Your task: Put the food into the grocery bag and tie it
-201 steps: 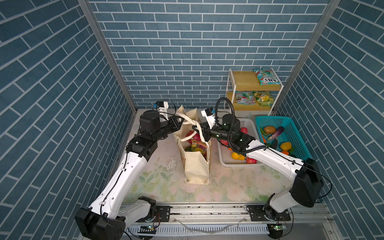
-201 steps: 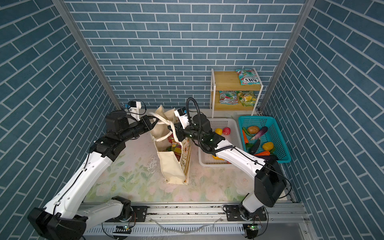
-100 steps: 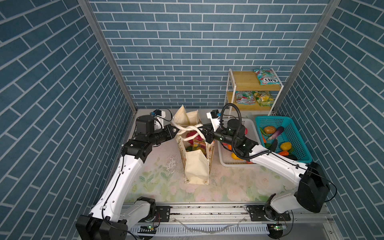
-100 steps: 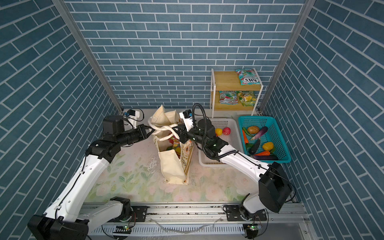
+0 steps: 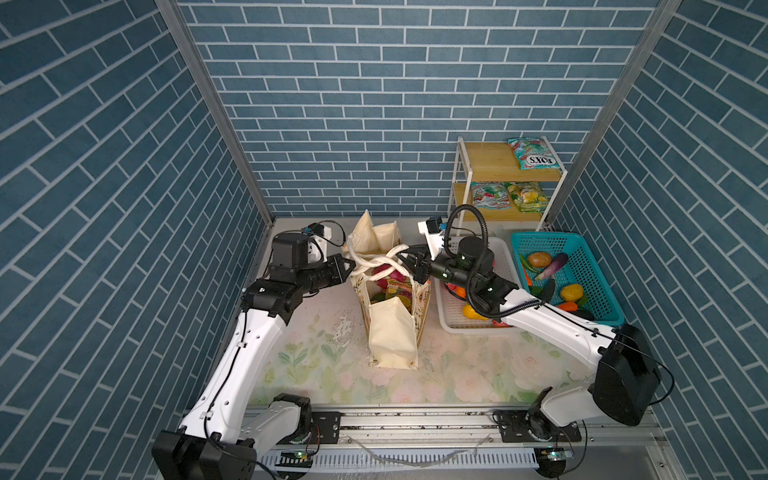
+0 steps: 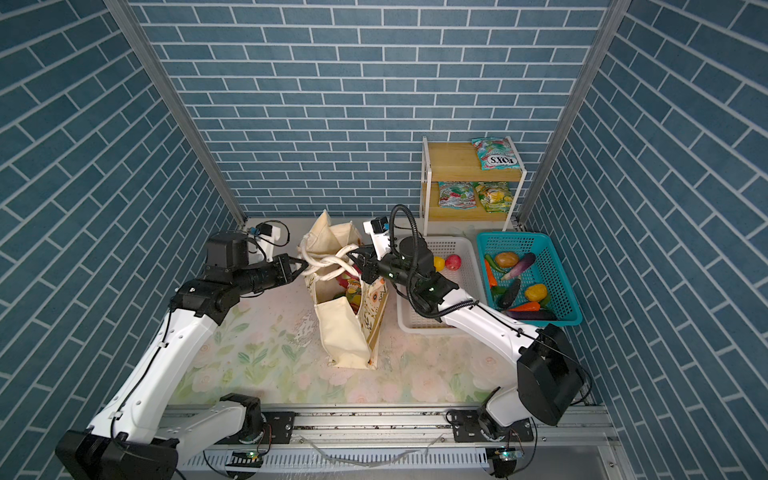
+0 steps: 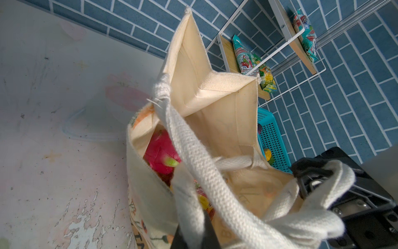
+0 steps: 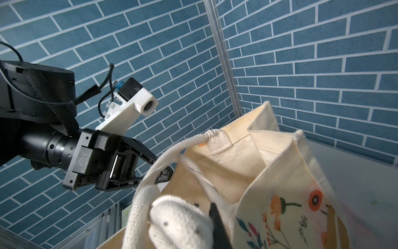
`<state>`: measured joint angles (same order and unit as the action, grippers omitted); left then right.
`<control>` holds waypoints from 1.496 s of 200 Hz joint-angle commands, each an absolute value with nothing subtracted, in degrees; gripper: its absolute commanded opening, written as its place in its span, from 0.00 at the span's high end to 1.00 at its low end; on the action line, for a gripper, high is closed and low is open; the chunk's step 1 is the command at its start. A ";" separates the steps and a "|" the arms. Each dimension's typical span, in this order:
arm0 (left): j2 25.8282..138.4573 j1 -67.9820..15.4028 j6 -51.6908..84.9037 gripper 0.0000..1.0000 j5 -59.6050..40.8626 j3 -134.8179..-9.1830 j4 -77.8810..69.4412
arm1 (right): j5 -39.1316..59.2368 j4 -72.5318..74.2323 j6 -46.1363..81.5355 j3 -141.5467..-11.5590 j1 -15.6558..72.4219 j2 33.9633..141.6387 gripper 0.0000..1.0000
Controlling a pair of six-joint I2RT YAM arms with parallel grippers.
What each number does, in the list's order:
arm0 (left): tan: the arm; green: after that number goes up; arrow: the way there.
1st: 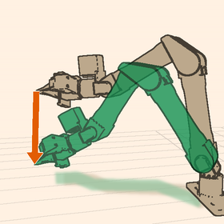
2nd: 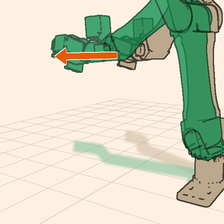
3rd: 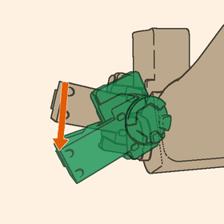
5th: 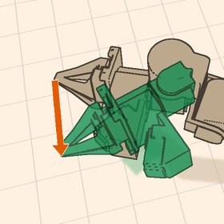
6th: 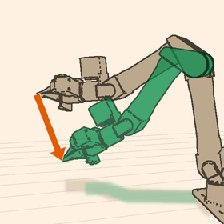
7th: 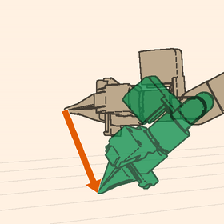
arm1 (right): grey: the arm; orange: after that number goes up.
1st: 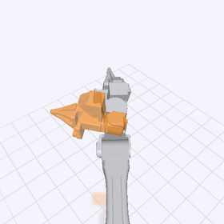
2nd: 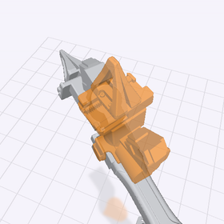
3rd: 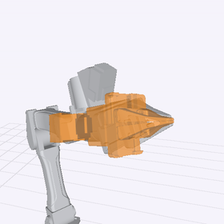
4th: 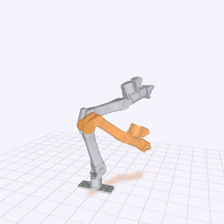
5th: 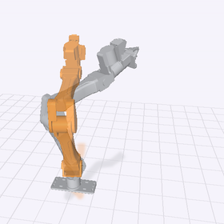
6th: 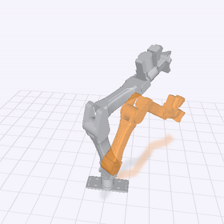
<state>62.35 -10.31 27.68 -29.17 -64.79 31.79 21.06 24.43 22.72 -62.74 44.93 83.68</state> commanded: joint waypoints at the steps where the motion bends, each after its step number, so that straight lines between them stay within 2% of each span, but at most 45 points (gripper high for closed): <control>1: 61.70 -8.30 24.46 1.00 -22.33 -65.13 40.44 | 16.20 31.48 24.84 -64.60 42.57 80.86 1.00; 78: 58.16 -3.40 22.62 1.00 -7.45 -67.88 45.85 | 5.90 31.86 24.44 -58.34 37.21 72.79 1.00; 143: 58.56 1.19 21.18 1.00 -2.94 -68.25 45.98 | 0.71 24.99 19.23 -53.47 33.39 66.53 1.00; 185: 57.34 6.34 21.13 1.00 1.79 -67.97 45.78 | -7.64 14.65 11.87 -51.10 31.45 62.41 1.00; 216: 55.40 14.79 20.20 1.00 5.09 -66.40 45.38 | -16.50 5.32 7.89 -50.14 27.71 59.55 1.00; 248: 55.53 22.09 18.90 1.00 3.99 -63.85 43.83 | -19.66 1.82 8.58 -48.92 23.14 57.94 1.00; 299: 55.98 24.54 15.52 1.00 9.27 -62.93 43.11 | -22.52 0.33 10.10 -49.22 19.47 58.35 1.00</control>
<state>55.33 12.53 21.10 -33.23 -63.64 46.09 12.19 5.34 12.01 -49.43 34.89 63.64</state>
